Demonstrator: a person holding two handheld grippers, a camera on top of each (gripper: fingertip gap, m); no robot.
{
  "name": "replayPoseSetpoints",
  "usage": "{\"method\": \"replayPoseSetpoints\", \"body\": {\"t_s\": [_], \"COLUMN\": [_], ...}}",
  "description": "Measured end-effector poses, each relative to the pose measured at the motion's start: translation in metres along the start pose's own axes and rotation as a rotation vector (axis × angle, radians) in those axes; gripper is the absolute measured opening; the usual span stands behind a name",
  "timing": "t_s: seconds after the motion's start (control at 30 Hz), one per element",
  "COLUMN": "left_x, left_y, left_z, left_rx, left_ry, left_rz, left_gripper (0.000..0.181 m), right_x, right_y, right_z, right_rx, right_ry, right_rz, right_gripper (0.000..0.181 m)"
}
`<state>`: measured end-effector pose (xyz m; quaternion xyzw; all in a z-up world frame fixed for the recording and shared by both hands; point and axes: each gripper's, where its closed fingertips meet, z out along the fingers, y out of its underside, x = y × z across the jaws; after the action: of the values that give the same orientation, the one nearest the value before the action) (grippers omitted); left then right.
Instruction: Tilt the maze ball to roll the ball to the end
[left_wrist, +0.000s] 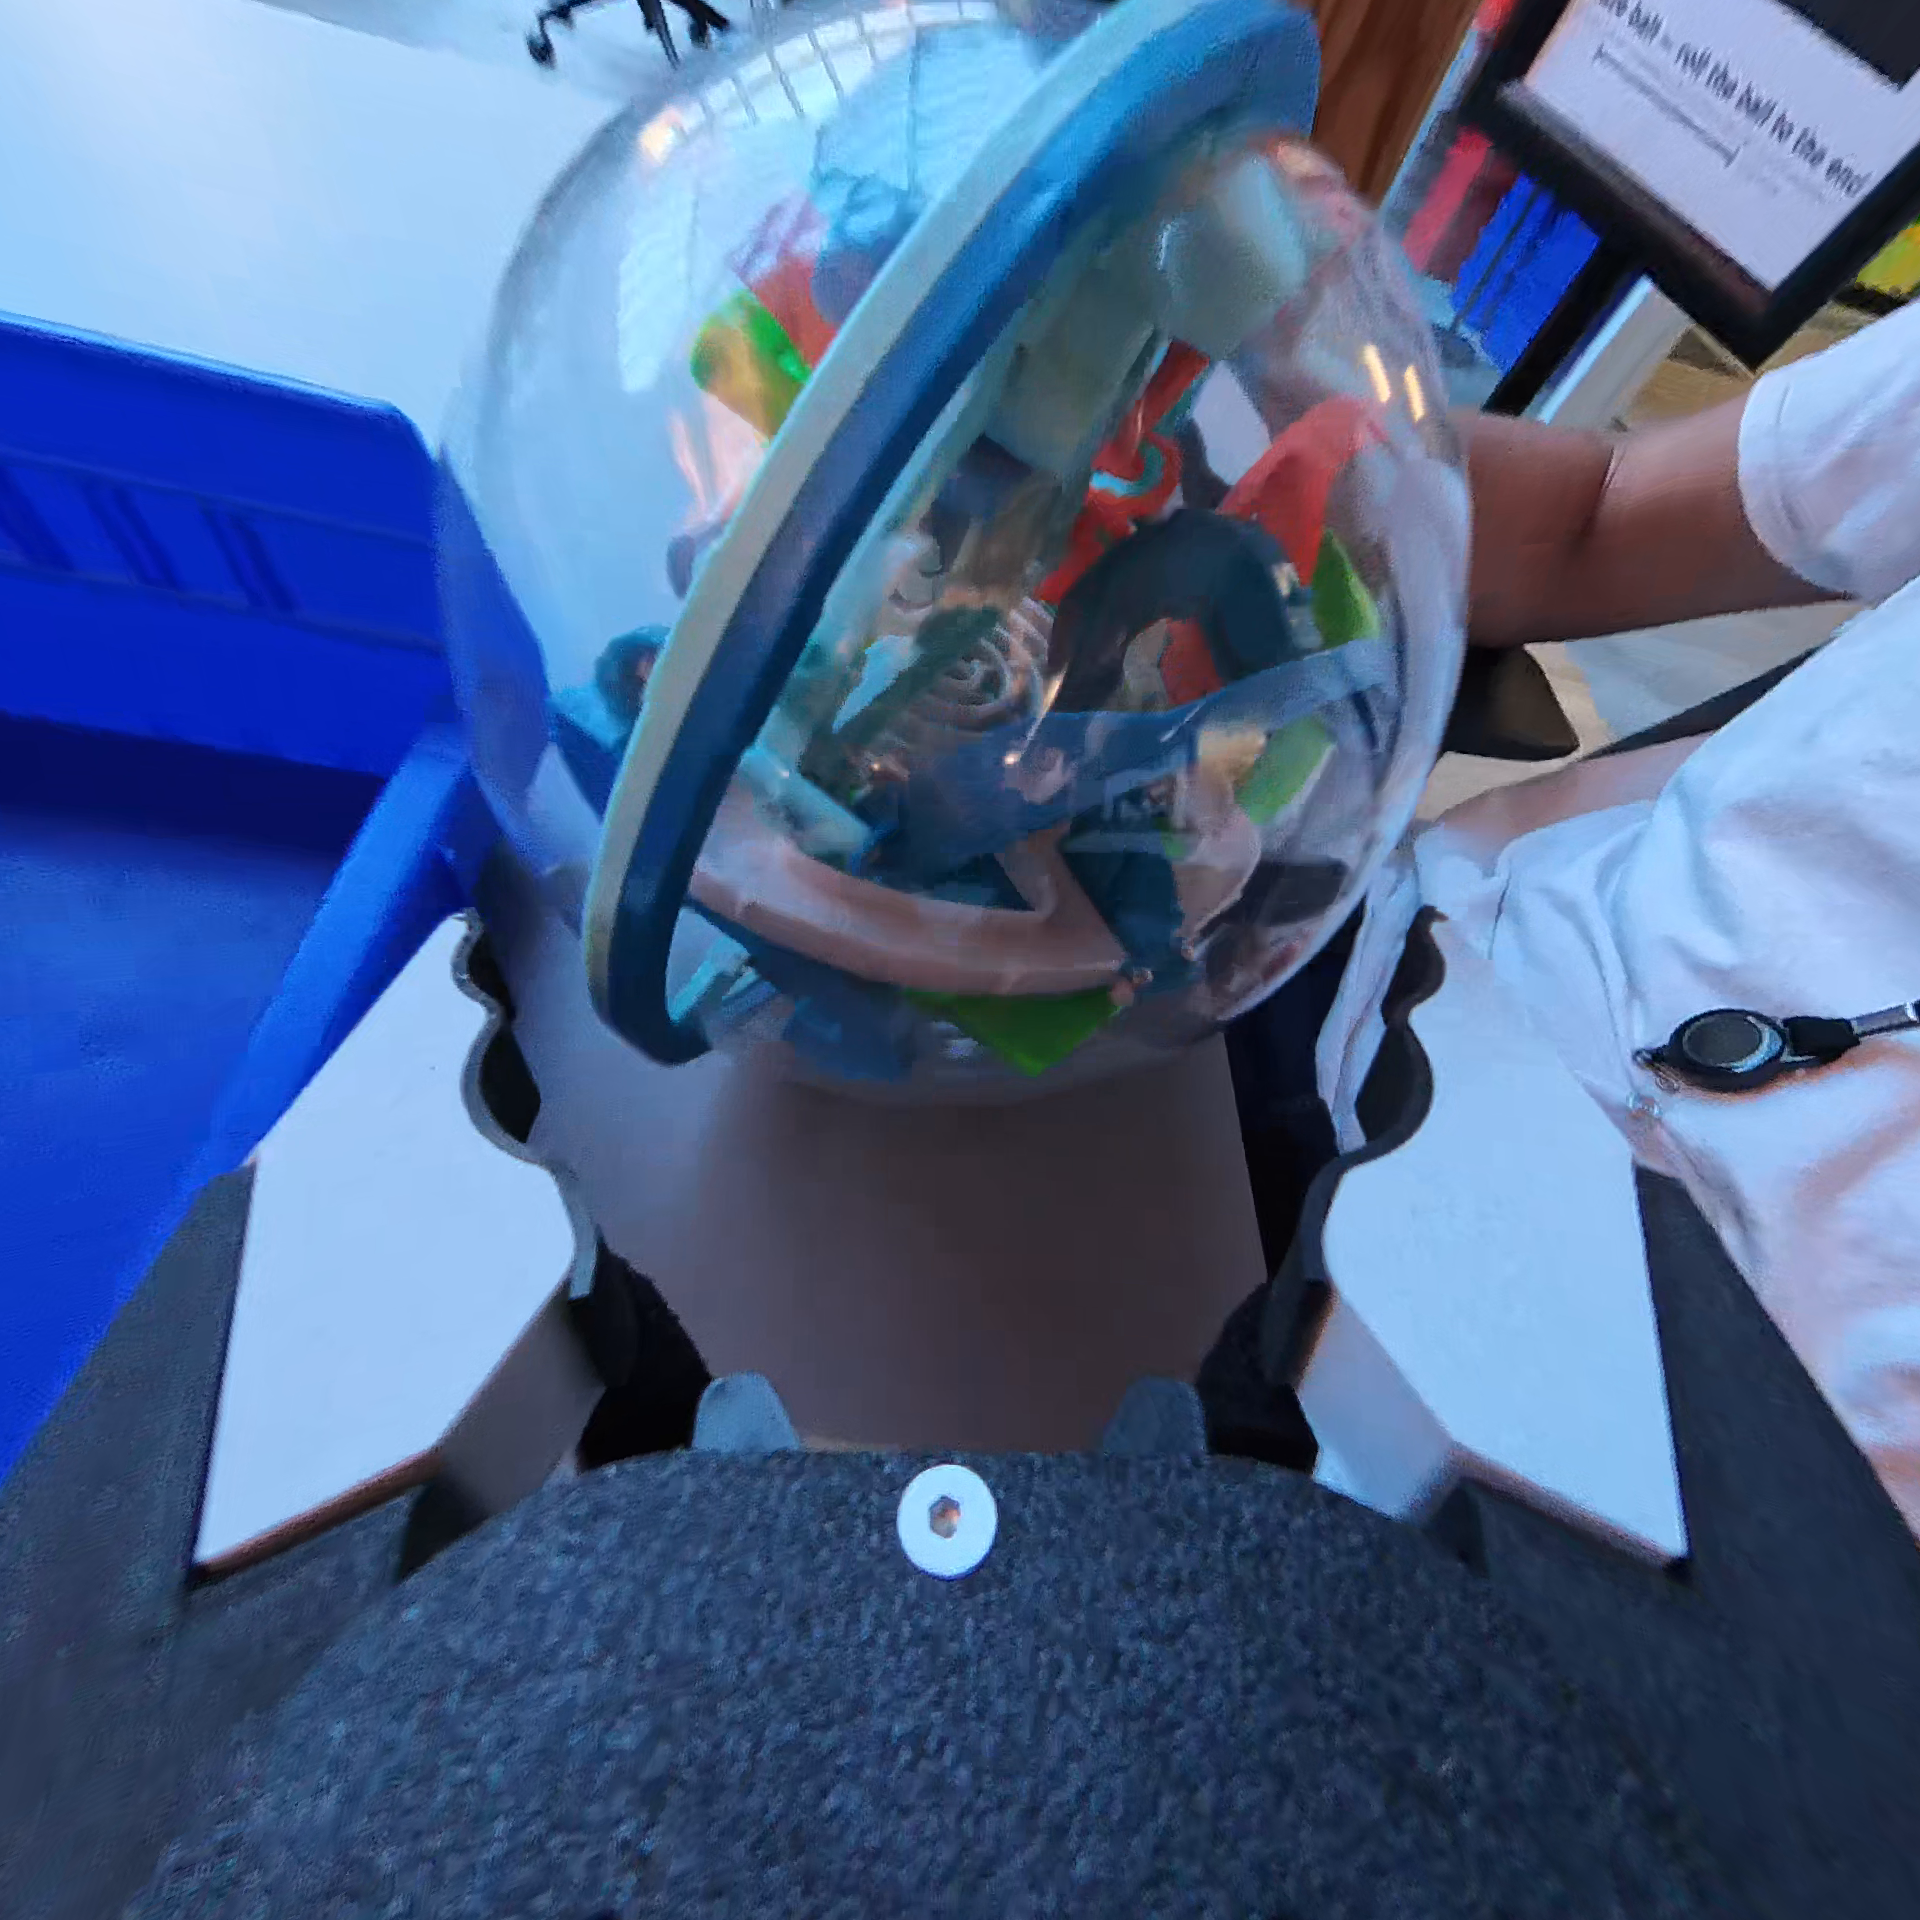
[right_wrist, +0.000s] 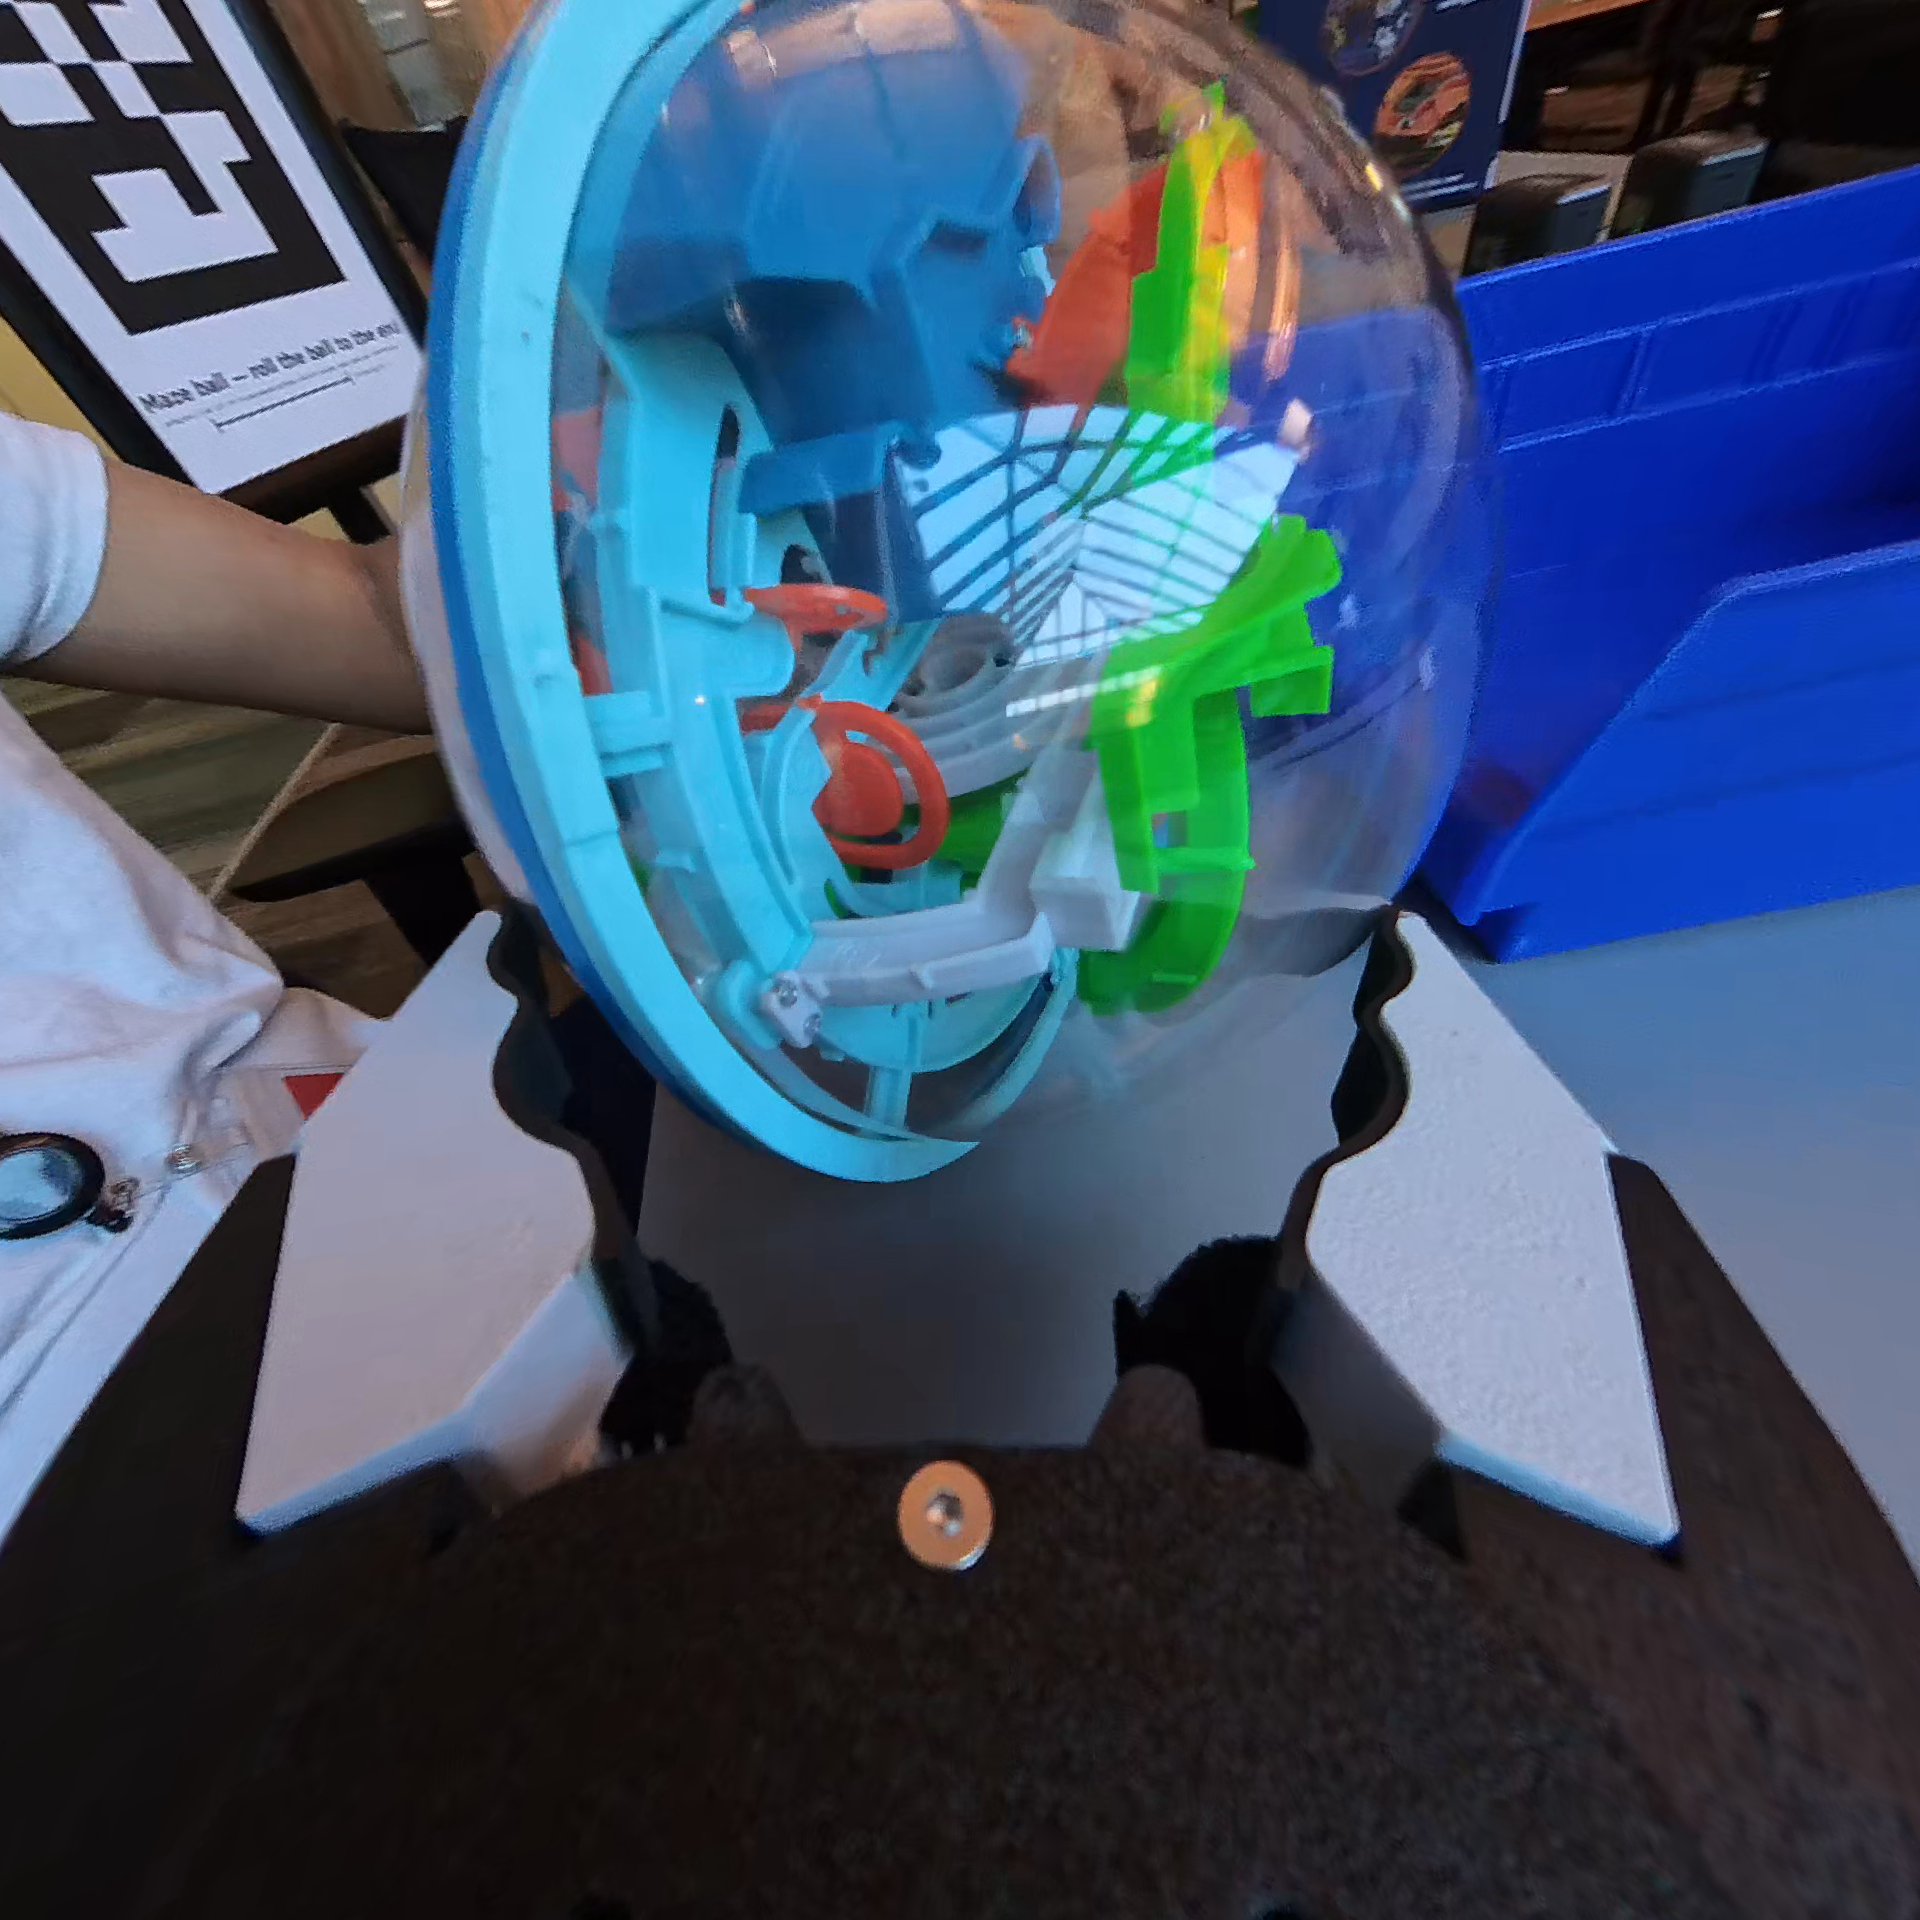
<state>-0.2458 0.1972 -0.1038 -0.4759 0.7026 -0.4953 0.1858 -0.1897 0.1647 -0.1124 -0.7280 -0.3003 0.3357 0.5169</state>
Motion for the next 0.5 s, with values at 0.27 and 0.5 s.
{"method": "replayPoseSetpoints", "body": {"t_s": [0.27,0.5], "left_x": [0.012,0.028], "left_y": [0.007,0.014], "left_z": [0.009,0.012], "left_rx": [0.026,0.055], "left_ry": [-0.009,-0.010], "left_rz": [-0.170,-0.152], "left_gripper": [0.155,0.154], "right_x": [-0.010,-0.024], "right_y": [-0.004,-0.011], "right_z": [0.001,-0.002], "right_rx": [-0.009,-0.054], "right_ry": [-0.126,-0.108], "right_rz": [0.196,0.160], "right_gripper": [0.149,0.149]}}
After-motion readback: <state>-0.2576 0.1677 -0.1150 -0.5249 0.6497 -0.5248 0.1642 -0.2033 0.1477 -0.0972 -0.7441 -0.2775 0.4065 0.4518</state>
